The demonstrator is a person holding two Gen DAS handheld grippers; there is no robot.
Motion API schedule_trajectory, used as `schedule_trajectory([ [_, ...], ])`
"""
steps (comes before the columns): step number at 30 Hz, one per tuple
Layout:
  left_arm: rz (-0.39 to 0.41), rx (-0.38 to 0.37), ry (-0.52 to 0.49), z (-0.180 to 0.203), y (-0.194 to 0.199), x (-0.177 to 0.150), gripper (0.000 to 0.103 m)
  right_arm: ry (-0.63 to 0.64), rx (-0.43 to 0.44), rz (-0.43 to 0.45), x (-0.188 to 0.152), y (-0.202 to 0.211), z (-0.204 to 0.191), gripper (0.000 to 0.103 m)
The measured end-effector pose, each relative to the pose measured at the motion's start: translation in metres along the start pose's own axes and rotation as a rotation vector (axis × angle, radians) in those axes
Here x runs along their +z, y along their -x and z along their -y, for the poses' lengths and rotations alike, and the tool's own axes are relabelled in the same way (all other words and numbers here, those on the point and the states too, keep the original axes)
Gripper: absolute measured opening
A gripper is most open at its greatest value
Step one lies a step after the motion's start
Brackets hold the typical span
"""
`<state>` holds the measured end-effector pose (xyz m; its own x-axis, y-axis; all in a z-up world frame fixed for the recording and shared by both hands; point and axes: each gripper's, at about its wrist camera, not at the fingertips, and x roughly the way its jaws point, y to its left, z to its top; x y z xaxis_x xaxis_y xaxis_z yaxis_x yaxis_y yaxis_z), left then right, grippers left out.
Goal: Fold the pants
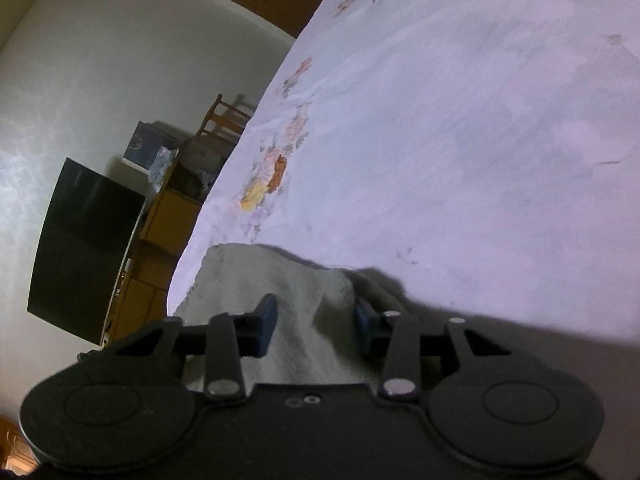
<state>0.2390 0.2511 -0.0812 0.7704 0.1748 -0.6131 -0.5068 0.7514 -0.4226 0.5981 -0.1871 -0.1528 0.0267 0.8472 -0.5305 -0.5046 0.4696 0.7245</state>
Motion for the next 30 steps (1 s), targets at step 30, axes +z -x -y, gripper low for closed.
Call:
schedule_trajectory([
  [30,0.112,0.014,-0.187,0.026,0.029,0.005,0.064,0.135,-0.253,0.268,-0.021,0.043,-0.04,0.007],
])
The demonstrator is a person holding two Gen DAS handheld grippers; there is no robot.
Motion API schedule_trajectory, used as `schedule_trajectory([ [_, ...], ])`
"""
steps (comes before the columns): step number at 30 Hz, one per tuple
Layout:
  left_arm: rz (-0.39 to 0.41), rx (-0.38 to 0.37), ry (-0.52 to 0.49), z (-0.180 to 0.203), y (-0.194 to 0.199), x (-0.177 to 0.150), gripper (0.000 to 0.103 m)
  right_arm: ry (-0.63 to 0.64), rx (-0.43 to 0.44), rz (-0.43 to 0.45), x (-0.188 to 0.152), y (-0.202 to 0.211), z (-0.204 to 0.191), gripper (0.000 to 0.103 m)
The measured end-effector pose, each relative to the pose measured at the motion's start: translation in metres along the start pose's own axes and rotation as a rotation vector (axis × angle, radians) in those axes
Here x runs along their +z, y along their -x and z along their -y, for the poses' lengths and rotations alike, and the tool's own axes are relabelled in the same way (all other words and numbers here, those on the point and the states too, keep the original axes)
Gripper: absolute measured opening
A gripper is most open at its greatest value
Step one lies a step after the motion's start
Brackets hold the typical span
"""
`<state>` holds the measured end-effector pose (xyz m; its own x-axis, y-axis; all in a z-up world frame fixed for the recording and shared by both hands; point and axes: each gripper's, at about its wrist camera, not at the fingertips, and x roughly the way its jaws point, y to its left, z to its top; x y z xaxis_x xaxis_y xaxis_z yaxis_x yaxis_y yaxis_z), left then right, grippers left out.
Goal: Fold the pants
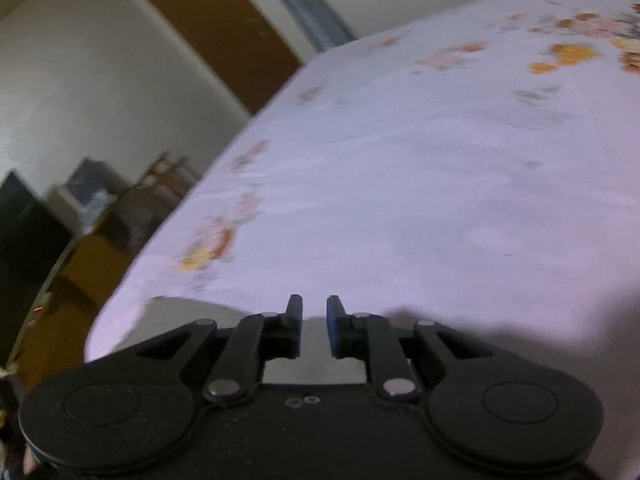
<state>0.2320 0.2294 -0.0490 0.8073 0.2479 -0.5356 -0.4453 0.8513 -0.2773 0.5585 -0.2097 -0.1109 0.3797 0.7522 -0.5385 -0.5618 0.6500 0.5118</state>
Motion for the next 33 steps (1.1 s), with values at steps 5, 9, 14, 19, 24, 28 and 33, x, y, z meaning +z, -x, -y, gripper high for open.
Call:
schedule_trajectory([
  [5,-0.119,0.103,-0.032,-0.004,-0.032,-0.008,0.073,0.032,-0.047,-0.127,-0.016,-0.05,-0.016,0.0],
  [9,-0.119,0.035,0.061,-0.028,-0.027,-0.011,0.076,-0.096,-0.111,-0.044,-0.016,-0.044,0.013,0.0],
  [14,-0.037,0.053,0.02,-0.029,0.009,-0.005,0.077,-0.074,-0.166,0.083,-0.021,0.029,0.001,0.017],
  [19,-0.051,-0.023,0.103,-0.048,0.026,-0.009,0.087,-0.059,-0.213,0.227,-0.061,0.124,-0.012,0.035],
  [24,-0.084,-0.068,0.13,-0.044,0.037,-0.025,0.088,-0.165,-0.335,0.43,-0.126,0.223,-0.003,0.059],
  [28,-0.092,-0.109,0.085,-0.021,0.047,-0.034,0.088,-0.319,-0.549,0.623,-0.202,0.31,0.02,0.063],
  [33,-0.101,-0.192,-0.083,0.051,0.056,-0.047,0.089,-0.76,-0.513,0.889,-0.313,0.4,0.083,0.059],
])
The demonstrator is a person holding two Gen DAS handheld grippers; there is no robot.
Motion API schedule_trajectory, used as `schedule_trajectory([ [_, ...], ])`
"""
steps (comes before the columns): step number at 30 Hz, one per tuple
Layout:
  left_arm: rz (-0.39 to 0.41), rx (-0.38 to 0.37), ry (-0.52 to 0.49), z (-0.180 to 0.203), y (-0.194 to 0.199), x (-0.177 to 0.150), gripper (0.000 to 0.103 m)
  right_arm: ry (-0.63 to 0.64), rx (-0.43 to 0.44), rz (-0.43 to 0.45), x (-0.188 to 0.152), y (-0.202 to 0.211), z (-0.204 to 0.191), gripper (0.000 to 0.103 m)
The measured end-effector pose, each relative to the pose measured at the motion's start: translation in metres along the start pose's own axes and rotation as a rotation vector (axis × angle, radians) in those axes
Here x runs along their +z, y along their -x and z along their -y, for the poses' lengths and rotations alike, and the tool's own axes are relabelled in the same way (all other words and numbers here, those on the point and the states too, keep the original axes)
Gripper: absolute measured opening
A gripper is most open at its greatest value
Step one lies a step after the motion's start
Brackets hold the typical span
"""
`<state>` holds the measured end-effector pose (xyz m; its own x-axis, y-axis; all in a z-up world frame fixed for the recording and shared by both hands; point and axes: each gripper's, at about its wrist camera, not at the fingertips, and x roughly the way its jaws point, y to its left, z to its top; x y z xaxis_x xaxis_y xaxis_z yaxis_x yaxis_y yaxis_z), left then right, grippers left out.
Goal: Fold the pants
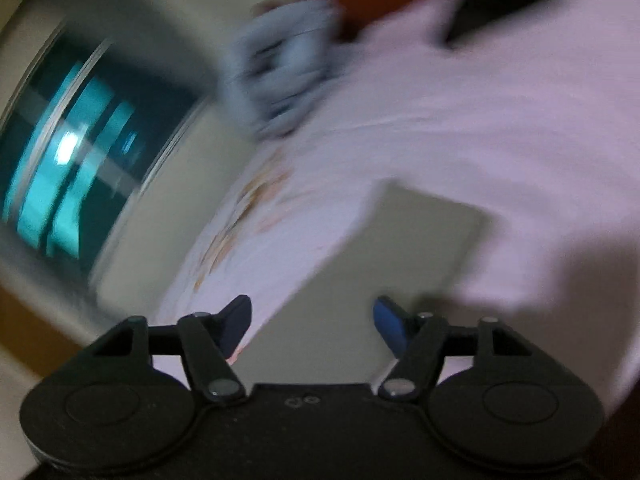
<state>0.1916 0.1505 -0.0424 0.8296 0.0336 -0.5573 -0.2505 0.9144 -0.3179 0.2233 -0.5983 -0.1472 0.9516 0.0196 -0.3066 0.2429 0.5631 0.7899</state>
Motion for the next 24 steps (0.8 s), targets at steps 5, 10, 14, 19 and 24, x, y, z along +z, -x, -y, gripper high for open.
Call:
schedule_trajectory([
  [5,-0.022,-0.07,-0.168,0.115,-0.024,-0.023,0.09,-0.121,-0.015,0.026,0.008,-0.003,0.045,0.055],
  [10,-0.119,-0.165,-0.283,0.241,-0.043,-0.084,0.091,-0.197,-0.009,0.017,0.006,-0.017,0.057,0.055],
  [14,-0.132,-0.141,-0.369,0.316,-0.04,-0.128,0.094,-0.241,0.026,0.006,0.003,-0.006,0.068,0.055],
  [19,-0.146,-0.129,-0.401,0.358,-0.038,-0.147,0.098,-0.243,0.061,-0.007,0.004,0.004,0.075,0.055],
  [24,-0.135,-0.111,-0.413,0.358,-0.031,-0.155,0.1,-0.244,0.075,-0.007,0.004,0.003,0.083,0.055],
])
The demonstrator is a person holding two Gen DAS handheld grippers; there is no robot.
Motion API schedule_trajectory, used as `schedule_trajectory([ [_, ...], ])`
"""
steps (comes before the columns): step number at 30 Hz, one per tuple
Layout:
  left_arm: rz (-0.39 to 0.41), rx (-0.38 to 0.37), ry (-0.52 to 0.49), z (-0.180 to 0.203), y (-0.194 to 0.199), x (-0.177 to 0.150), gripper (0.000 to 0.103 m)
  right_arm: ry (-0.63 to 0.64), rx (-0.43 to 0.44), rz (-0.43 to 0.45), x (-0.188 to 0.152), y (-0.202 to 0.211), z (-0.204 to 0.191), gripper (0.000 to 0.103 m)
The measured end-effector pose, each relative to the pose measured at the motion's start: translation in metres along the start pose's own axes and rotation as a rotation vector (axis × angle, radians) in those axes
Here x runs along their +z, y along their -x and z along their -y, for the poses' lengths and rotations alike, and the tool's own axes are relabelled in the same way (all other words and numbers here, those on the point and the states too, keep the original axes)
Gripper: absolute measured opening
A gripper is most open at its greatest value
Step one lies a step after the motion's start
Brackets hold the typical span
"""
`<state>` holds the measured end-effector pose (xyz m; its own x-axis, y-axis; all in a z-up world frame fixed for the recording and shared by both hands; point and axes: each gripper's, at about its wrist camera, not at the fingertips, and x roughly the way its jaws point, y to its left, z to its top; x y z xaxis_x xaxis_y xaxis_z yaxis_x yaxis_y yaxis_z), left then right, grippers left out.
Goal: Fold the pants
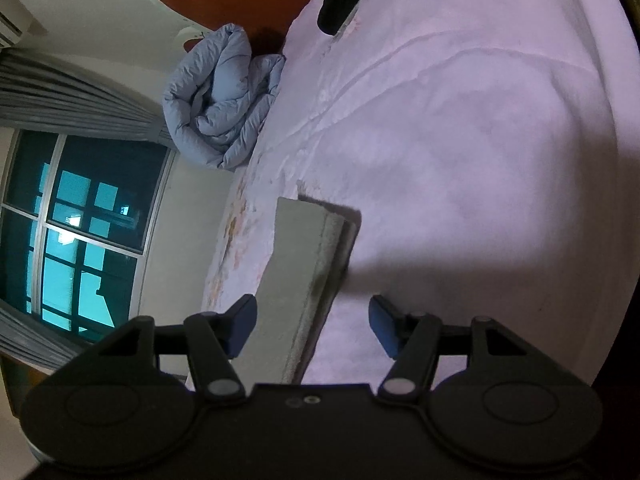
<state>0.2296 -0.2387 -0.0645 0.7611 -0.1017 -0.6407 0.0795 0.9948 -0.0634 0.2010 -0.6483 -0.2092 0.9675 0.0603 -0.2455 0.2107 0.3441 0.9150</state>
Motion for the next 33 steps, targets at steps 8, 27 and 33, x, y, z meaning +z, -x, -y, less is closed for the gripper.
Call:
schedule_trajectory([
  [8,0.011,0.021,-0.011,0.007,-0.004,-0.002,0.101,-0.001,0.016,0.006,-0.003,0.001,0.005,0.055],
  [27,0.024,0.035,-0.044,0.014,0.0,-0.013,0.103,-0.082,0.042,0.046,0.003,0.0,0.016,0.053],
  [33,0.02,0.026,-0.04,0.013,-0.002,-0.012,0.103,-0.053,0.028,0.013,0.015,-0.016,0.015,0.043],
])
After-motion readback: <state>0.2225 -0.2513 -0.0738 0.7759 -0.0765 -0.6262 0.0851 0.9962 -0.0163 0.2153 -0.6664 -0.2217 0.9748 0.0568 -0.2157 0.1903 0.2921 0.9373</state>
